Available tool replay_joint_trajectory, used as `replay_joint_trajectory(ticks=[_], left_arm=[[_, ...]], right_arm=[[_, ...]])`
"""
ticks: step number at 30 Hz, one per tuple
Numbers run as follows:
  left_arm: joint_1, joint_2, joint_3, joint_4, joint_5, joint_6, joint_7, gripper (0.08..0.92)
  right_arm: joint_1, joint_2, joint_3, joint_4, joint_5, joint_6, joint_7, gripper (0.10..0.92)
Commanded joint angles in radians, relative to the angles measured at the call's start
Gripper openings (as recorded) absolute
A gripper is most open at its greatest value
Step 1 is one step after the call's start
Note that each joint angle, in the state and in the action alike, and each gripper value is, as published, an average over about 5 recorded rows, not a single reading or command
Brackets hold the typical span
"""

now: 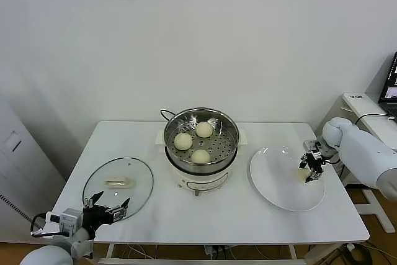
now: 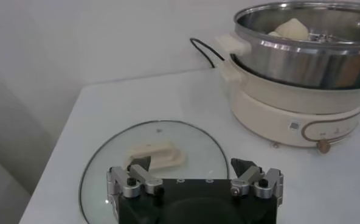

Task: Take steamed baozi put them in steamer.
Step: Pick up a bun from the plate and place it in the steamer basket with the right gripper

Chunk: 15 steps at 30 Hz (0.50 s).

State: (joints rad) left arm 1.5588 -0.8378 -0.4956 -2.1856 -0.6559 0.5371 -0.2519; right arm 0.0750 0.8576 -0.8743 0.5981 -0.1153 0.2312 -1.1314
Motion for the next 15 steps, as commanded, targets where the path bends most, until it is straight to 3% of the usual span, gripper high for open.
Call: replay_joint_trajectory(ticks=[1, 8, 15], left_arm=[[0.001, -0.004, 0.002, -0.002, 0.005, 0.004, -0.003, 0.823], [0.002, -0.011, 0.003, -0.004, 0.009, 0.006, -0.003, 0.823], [-0.002, -0.025, 0.009, -0.015, 0.022, 0.010, -0.008, 0.823]], right_arm=[[0.144, -0.079, -0.208, 0.166, 0.220, -0.098, -0.026, 0.504], [0.481, -0.154, -0.529, 0.404, 0.496, -0.243, -0.031, 0.506], [0.758, -0.100, -0.735, 0.586, 0.692, -0.447, -0.011, 0.509]])
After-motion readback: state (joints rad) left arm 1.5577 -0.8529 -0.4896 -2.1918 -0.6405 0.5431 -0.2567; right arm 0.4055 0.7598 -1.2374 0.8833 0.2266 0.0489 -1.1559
